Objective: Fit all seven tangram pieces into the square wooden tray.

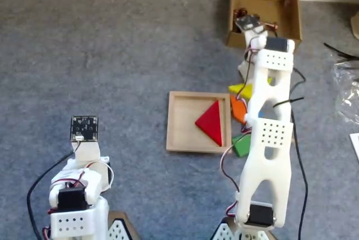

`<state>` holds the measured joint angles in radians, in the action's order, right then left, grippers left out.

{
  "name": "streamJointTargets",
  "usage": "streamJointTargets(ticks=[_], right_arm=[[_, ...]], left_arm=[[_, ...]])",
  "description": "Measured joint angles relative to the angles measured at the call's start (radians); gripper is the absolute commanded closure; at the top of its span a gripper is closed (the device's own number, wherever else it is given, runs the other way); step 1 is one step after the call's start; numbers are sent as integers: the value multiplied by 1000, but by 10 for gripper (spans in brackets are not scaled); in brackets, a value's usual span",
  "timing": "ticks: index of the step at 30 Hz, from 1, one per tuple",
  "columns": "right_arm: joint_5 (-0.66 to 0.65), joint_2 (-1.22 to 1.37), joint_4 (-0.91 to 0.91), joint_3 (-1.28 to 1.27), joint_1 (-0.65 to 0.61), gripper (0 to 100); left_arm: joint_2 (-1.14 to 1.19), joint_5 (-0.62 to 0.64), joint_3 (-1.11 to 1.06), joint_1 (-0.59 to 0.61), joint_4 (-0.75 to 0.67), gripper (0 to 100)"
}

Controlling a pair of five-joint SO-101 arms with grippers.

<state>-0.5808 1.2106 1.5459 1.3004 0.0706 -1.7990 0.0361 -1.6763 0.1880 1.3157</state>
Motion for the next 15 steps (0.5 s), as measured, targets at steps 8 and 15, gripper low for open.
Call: streamJointTargets(ticks=[8,15], right_arm=[[0,12,-9,2,5,652],[2,25,28,55,43,652]], left_arm=[[0,0,0,0,0,995],[0,0,0,0,0,995]])
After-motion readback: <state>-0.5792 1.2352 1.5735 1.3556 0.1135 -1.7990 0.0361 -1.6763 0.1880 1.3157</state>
